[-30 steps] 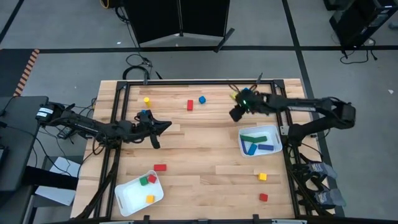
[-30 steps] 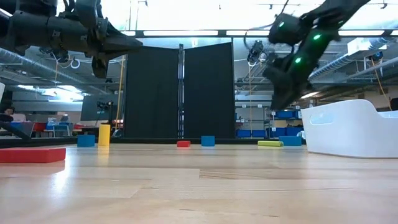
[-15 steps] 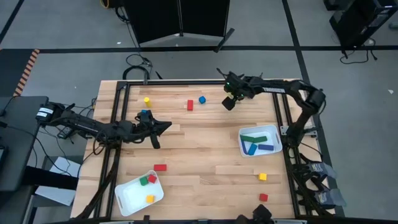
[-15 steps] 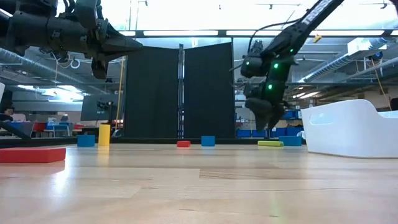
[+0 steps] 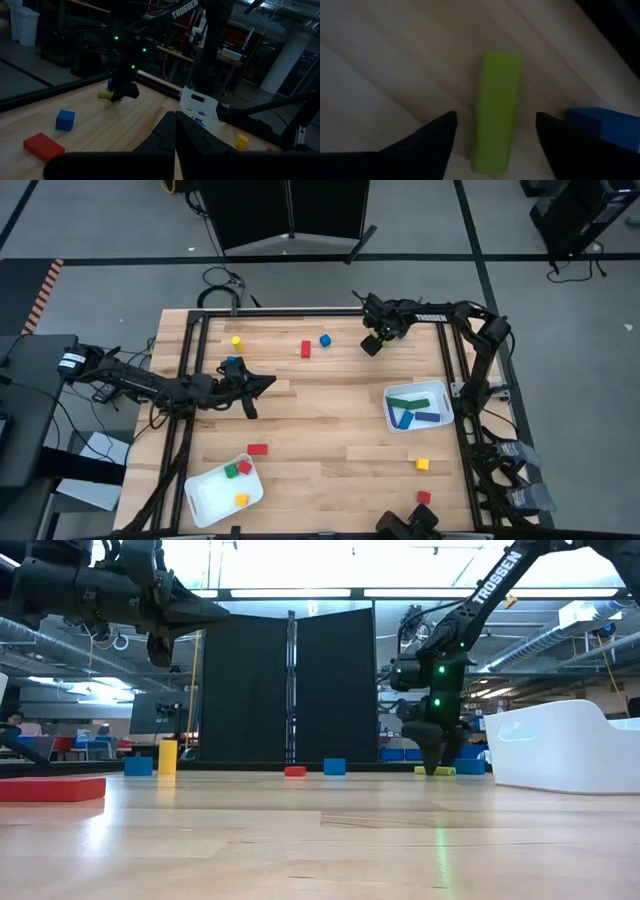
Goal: Sort blocks by size
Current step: Put the light green rectangular block into the top white bin
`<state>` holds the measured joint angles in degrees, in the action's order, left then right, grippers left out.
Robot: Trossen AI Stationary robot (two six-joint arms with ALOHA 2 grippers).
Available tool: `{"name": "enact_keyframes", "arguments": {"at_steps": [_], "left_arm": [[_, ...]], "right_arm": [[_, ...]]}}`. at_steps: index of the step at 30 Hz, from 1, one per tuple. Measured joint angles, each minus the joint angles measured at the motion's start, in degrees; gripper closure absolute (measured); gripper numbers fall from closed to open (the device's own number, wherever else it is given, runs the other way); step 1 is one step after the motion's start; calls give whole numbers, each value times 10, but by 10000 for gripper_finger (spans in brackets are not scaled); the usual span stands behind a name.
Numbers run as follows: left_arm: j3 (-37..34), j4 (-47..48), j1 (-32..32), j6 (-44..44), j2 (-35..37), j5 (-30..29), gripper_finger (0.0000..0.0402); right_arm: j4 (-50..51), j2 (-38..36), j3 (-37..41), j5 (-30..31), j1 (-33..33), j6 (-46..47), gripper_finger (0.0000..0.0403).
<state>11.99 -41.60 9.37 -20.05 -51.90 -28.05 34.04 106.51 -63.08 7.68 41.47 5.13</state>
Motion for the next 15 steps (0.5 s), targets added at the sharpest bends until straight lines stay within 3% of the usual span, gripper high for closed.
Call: {"name": "enact_keyframes", "arguments": {"at_steps": [11, 15], "left_arm": [[0, -1, 0, 0, 0, 0, 391], [0, 0, 0, 0, 0, 0, 391]], "right_arm": [[0, 9, 0, -58, 0, 0, 291], [2, 9, 1, -73, -1, -4, 293]]}}
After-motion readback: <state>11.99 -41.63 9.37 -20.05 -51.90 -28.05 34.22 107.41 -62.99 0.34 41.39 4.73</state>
